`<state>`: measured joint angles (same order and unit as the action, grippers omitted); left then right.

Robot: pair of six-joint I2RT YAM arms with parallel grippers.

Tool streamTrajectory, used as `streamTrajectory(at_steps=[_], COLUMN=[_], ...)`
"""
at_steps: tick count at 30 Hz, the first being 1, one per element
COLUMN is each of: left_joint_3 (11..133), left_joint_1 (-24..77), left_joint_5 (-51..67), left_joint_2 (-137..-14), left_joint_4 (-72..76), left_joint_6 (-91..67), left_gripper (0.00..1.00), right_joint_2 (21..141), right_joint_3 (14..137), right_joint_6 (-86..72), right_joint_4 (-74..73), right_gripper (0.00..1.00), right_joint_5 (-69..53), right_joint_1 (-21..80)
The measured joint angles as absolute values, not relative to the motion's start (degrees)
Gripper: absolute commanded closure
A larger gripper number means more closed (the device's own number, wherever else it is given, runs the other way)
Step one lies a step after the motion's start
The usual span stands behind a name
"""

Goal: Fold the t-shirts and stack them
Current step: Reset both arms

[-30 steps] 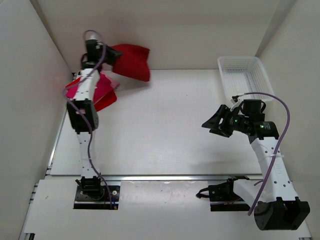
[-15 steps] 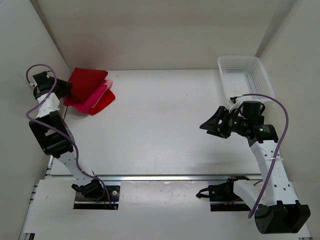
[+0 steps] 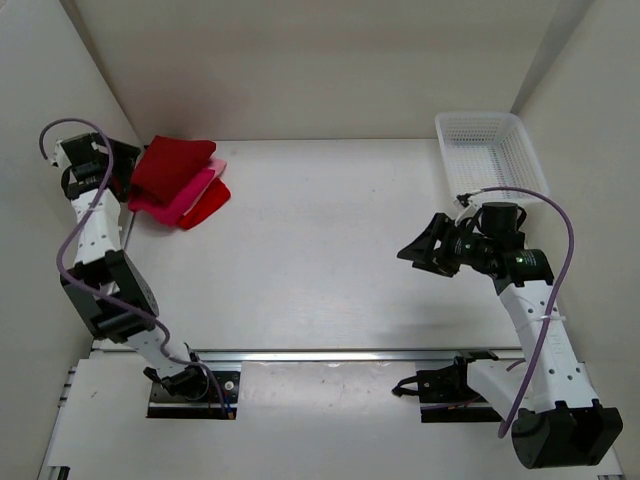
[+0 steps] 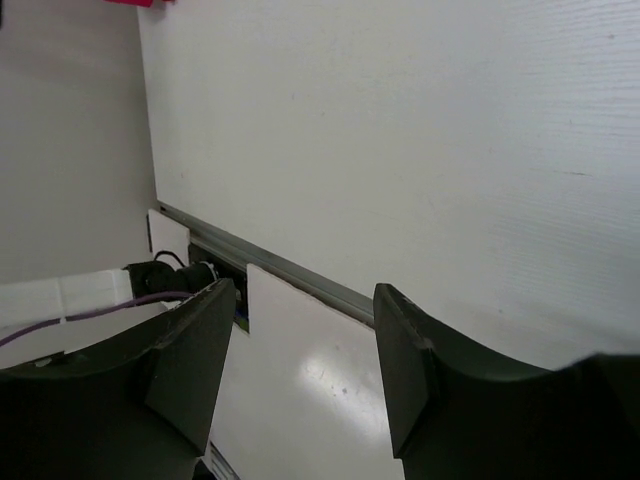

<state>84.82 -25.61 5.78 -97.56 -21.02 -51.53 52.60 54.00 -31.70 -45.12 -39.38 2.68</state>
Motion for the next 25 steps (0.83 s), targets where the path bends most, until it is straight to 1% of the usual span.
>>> streamTrajectory(at_steps=[1,3,4,7,9,11,15,17,18,25], left_joint_3=[83.8,82.1,81.6,81.0,80.0,77.5,71.5,69.0,68.1,68.0], left_joint_1=[-24.7,-21.7,-19.7,-12.3,-7.9,-5.8,-4.1,-4.3,-4.6,-5.2], left_joint_5=[5.1,3.8,3.3,2.4,4.4,6.6,11.0,14.7,16.7,23.6], left_joint_2=[-95.3,-90.9,-89.0,-84.6,-82.5,-80.4,-75.5,-72.5,-71.1,-65.3], left_joint_4=[-21.2,-22.3,-23.0,-25.8,-27.4,-29.0,-33.6,-35.8,-37.0,-40.3], left_joint_6=[-51.2,-50.7,-50.3,-49.1,-48.4,-47.5,-45.3,-44.2,-43.7,-38.9], left_gripper=[0.01,0.01,0.01,0.01,0.01,0.02,0.01,0.01,0.02,0.01], right_joint_2=[52.6,52.6,52.6,53.0,53.5,53.7,53.2,53.0,52.8,52.3], right_joint_3=[54.0,54.0,54.0,54.0,54.0,54.0,54.0,54.0,54.0,54.6], right_joint_6=[-31.2,-30.4,-30.0,-27.9,-26.4,-25.4,-23.8,-23.1,-22.8,-22.0], right_joint_4=[-45.6,-46.8,-47.4,-49.6,-51.2,-52.2,-53.6,-54.5,-54.8,-55.6], right_gripper=[0.40,0.32,0.01,0.01,0.01,0.01,0.01,0.00,0.01,0.01], right_joint_5=[-38.5,-36.2,-34.8,-30.4,-28.7,-27.4,-22.6,-20.6,-19.8,-14.8], right_joint_1=[3.4,5.3,6.3,9.2,10.2,10.7,14.8,16.8,17.5,21.1])
